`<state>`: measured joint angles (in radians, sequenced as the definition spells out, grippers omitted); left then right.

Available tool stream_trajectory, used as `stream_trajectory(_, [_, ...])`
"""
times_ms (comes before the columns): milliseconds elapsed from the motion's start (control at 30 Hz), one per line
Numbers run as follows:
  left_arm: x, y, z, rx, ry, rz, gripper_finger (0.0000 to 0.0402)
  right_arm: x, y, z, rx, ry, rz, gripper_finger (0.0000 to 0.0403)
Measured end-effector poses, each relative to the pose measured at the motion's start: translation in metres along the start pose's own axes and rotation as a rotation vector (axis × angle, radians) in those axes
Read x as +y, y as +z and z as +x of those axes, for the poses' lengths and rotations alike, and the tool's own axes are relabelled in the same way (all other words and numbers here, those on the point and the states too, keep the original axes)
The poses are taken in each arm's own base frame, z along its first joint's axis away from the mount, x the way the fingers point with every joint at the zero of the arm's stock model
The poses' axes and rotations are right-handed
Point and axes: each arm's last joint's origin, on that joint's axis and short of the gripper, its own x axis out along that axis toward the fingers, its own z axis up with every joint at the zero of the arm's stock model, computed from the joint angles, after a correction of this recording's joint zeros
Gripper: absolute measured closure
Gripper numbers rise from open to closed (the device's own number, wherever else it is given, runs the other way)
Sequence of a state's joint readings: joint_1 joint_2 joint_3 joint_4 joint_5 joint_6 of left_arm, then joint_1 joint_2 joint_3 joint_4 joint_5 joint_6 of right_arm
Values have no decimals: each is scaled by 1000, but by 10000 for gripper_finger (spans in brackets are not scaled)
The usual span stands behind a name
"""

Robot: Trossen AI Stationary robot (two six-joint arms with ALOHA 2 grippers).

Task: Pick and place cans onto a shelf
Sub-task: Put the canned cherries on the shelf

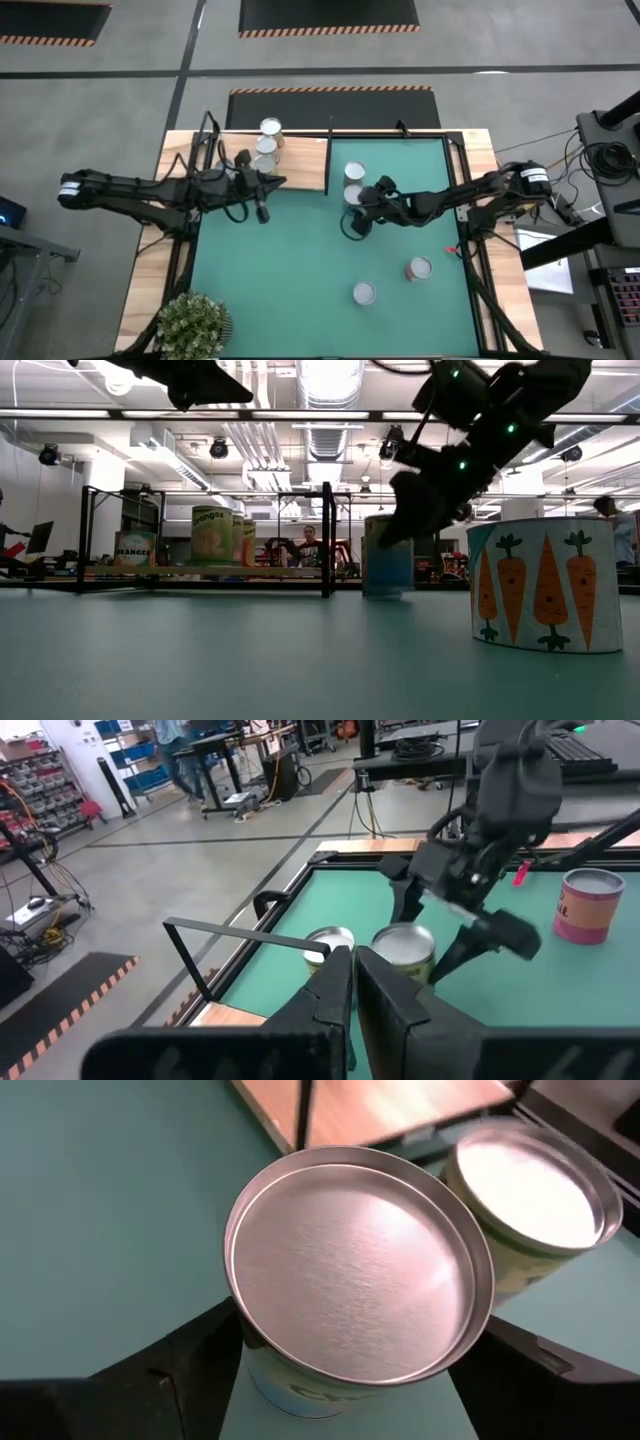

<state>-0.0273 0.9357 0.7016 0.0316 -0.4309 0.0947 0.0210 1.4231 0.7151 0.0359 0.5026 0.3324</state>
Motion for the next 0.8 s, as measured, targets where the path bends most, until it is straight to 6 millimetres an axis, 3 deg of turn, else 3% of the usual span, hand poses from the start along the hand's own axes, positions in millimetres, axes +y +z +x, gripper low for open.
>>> stream_trajectory(267, [5,-1,-11,-57,6,-20,402,9,19,-39,-99,155,34,111])
stream_trajectory(467, [8,-6,-19,-115,14,-27,402,25,52,-56,-186,213,14,111])
stream_trajectory(600, [12,-5,-27,-145,18,-39,402,41,78,-56,-209,226,-45,111])
stream_trajectory(800, [17,-5,-37,-180,21,-60,402,63,120,-40,-257,200,-132,111])
